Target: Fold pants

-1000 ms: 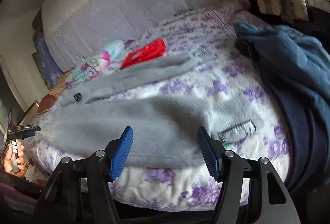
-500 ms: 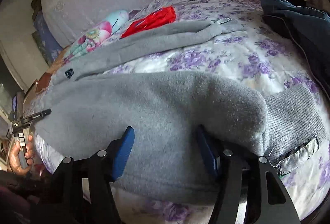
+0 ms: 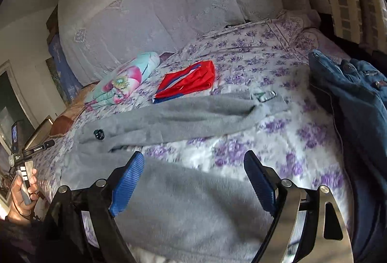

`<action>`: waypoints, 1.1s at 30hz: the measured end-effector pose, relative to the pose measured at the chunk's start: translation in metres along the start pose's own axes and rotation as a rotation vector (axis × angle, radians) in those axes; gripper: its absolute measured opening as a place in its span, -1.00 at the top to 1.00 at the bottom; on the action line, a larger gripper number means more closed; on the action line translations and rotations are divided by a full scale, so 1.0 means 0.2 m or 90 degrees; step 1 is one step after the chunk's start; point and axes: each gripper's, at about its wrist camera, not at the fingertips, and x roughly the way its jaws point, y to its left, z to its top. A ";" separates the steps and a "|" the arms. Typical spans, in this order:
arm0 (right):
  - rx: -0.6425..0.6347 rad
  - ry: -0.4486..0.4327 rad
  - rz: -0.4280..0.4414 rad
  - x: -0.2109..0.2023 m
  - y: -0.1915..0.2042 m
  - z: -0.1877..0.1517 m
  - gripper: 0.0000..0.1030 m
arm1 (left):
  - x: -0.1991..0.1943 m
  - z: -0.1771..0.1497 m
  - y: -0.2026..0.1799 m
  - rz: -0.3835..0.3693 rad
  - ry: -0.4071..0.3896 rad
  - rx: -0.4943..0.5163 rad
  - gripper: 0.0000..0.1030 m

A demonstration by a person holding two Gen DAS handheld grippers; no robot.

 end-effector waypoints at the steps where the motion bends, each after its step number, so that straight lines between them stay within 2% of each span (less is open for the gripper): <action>1: -0.004 0.012 0.008 0.06 0.00 0.07 -0.69 | 0.10 0.08 -0.01 -0.002 0.023 0.003 -0.83; 3: -0.043 0.057 0.033 0.23 0.04 0.21 -0.76 | 0.29 0.19 -0.02 -0.008 0.072 -0.001 -0.83; 5: -0.071 0.085 0.019 0.39 0.10 0.31 -0.77 | 0.48 0.24 -0.04 -0.011 0.129 -0.003 -0.82; 6: -0.092 0.102 0.029 0.48 0.15 0.35 -0.76 | 0.57 0.27 -0.07 -0.014 0.154 -0.002 -0.82; 7: -0.124 0.108 0.021 0.55 0.20 0.39 -0.76 | 0.64 0.26 -0.09 -0.013 0.170 0.008 -0.82; 9: -0.204 0.109 -0.028 0.73 0.30 0.46 -0.76 | 0.79 0.28 -0.16 0.020 0.195 0.024 -0.82; 11: -0.206 0.179 -0.012 0.98 0.31 0.50 -0.75 | 0.92 0.29 -0.18 0.022 0.237 0.020 -0.83; 12: -0.206 0.212 -0.022 1.11 0.30 0.49 -0.74 | 0.98 0.29 -0.18 0.038 0.248 0.019 -0.86; 13: -0.223 0.227 -0.070 1.23 0.30 0.47 -0.74 | 1.04 0.30 -0.18 0.056 0.245 0.010 -0.92; 14: -0.255 0.242 -0.145 1.39 0.27 0.43 -0.72 | 1.07 0.31 -0.16 0.062 0.240 -0.005 -0.92; 15: -0.260 0.254 -0.208 1.50 0.22 0.40 -0.78 | 1.11 0.32 -0.14 0.060 0.237 -0.023 -0.92; 16: -0.214 0.273 -0.199 1.59 0.12 0.39 -0.88 | 1.14 0.33 -0.12 0.052 0.237 -0.041 -0.92; 17: -0.156 0.259 -0.172 1.59 0.06 0.41 -0.90 | 1.14 0.33 -0.10 0.042 0.243 -0.053 -0.92; 19: -0.121 0.259 -0.154 1.56 0.06 0.45 -0.90 | 1.09 0.34 -0.09 0.028 0.243 -0.044 -0.92; 21: -0.163 0.250 -0.064 1.46 0.17 0.50 -0.80 | 0.97 0.36 -0.04 -0.006 0.228 -0.043 -0.90; 24: -0.261 0.172 0.032 1.31 0.40 0.59 -0.82 | 0.75 0.44 0.10 -0.053 0.167 -0.062 -0.90; 26: -0.324 0.177 0.085 1.33 0.55 0.61 -0.82 | 0.70 0.48 0.15 -0.057 0.151 -0.029 -0.90; 29: -0.424 0.225 0.094 1.51 0.75 0.58 -0.82 | 0.80 0.45 0.14 -0.056 0.166 0.037 -0.90; 33: -0.481 0.297 0.066 1.76 0.84 0.48 -0.81 | 1.06 0.36 0.13 -0.040 0.218 0.075 -0.90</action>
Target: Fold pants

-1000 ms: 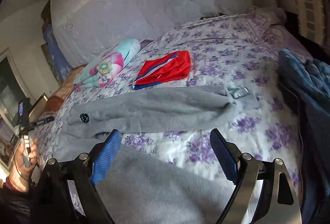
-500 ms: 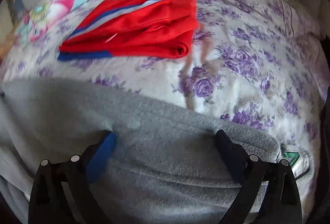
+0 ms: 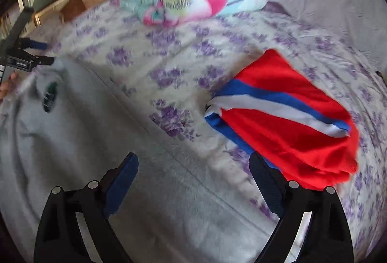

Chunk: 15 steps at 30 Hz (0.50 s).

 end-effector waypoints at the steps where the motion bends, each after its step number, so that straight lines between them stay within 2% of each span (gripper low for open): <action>1: -0.003 0.020 0.001 0.06 0.00 0.00 -0.79 | 0.04 -0.01 -0.02 -0.007 0.004 0.005 -0.92; 3: 0.003 0.058 0.032 0.16 0.01 -0.02 -0.44 | 0.08 -0.02 -0.04 -0.011 0.012 0.010 -0.92; 4: 0.008 0.044 0.045 0.15 0.01 -0.03 -0.19 | 0.08 -0.02 -0.05 -0.015 0.012 0.005 -0.92; 5: 0.010 0.035 0.076 0.13 0.01 -0.03 0.62 | 0.08 -0.02 -0.04 -0.020 0.014 0.000 -0.92; 6: 0.019 0.033 0.105 0.11 0.01 -0.03 0.77 | 0.07 -0.02 -0.04 -0.029 0.014 -0.007 -0.88; 8: 0.015 0.013 0.105 0.04 0.01 -0.03 0.83 | 0.06 -0.01 -0.05 -0.091 0.024 -0.014 -0.19; 9: 0.014 0.003 0.104 0.00 0.02 -0.04 0.83 | 0.03 -0.01 -0.06 -0.129 0.029 -0.014 0.41; 10: 0.016 -0.007 0.103 -0.04 0.03 -0.05 0.84 | 0.00 -0.02 -0.10 -0.131 0.029 -0.003 0.59; 12: 0.011 -0.026 0.091 -0.10 0.04 -0.07 0.84 | -0.07 -0.03 -0.16 -0.098 0.011 0.020 0.60; 15: 0.023 -0.036 0.088 -0.15 0.04 -0.07 0.84 | -0.11 -0.03 -0.13 -0.125 0.020 0.001 0.60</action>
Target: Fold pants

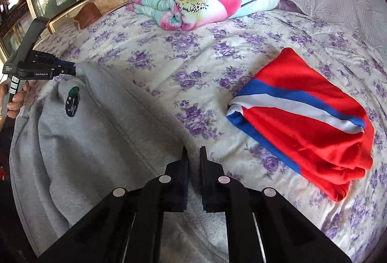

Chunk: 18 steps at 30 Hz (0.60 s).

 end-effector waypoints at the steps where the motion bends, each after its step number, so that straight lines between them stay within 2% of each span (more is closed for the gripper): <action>1: 0.004 0.000 -0.001 -0.01 -0.01 0.00 0.84 | 0.00 0.00 0.02 -0.002 0.005 -0.006 0.58; 2: 0.005 0.002 -0.002 -0.01 -0.01 0.00 0.84 | 0.00 0.00 0.04 0.000 0.008 -0.011 0.53; 3: 0.003 0.003 -0.006 -0.01 0.00 -0.01 0.84 | -0.01 0.00 0.05 0.006 0.006 -0.011 0.31; 4: 0.003 0.003 -0.011 -0.01 0.00 -0.01 0.83 | -0.02 0.00 0.07 0.016 0.005 -0.012 -0.07; 6: 0.007 0.004 -0.011 0.01 -0.01 0.00 0.83 | -0.04 0.00 0.09 0.020 -0.010 -0.031 -0.48; 7: 0.011 0.004 -0.010 0.01 -0.02 0.00 0.83 | -0.05 0.00 0.10 0.011 -0.020 -0.037 -0.65; 8: 0.012 0.004 -0.009 0.02 -0.02 0.01 0.83 | -0.05 0.00 0.10 -0.005 -0.023 -0.041 -0.71; 9: 0.013 0.005 -0.010 0.03 -0.02 0.01 0.83 | -0.03 0.01 0.09 -0.036 -0.012 -0.039 -0.72; 11: 0.016 0.005 -0.011 0.03 -0.02 0.01 0.83 | 0.02 0.02 0.04 -0.046 0.006 -0.022 -0.72; 12: 0.016 0.005 -0.012 0.03 -0.02 0.01 0.83 | 0.06 0.03 0.00 -0.039 0.015 -0.006 -0.63; 13: 0.016 0.004 -0.012 0.03 -0.02 0.01 0.83 | 0.08 0.03 -0.02 -0.045 0.022 0.001 -0.30; 15: 0.015 -0.003 -0.013 0.01 -0.01 0.01 0.84 | 0.12 0.06 -0.02 -0.050 0.032 -0.024 -0.19; 16: 0.013 -0.010 -0.015 0.00 -0.01 0.00 0.84 | 0.12 0.07 0.00 -0.066 0.035 -0.040 -0.07; 18: 0.008 -0.023 -0.017 -0.04 0.00 0.00 0.84 | 0.09 0.07 0.04 -0.090 0.023 -0.065 0.01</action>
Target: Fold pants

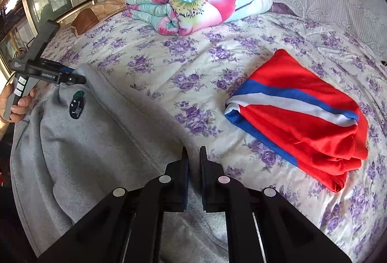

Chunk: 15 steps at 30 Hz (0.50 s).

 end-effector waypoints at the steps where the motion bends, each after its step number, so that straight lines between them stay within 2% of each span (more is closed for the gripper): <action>1: -0.003 -0.008 -0.003 -0.03 0.01 0.00 0.84 | -0.06 -0.01 0.00 -0.010 -0.020 -0.003 0.03; 5: 0.000 -0.085 -0.005 -0.25 0.06 -0.04 0.85 | -0.36 -0.11 -0.04 -0.027 -0.114 0.013 0.04; 8: -0.034 -0.153 -0.002 -0.50 0.22 -0.17 0.85 | -0.56 -0.26 -0.08 -0.023 -0.160 0.030 0.08; 12: -0.090 -0.200 0.005 -0.77 0.55 -0.50 0.85 | -0.73 -0.57 -0.10 -0.023 -0.196 0.046 0.15; 15: -0.088 -0.180 0.022 -0.77 0.77 -0.79 0.85 | -0.72 -0.81 -0.10 -0.009 -0.180 0.053 0.08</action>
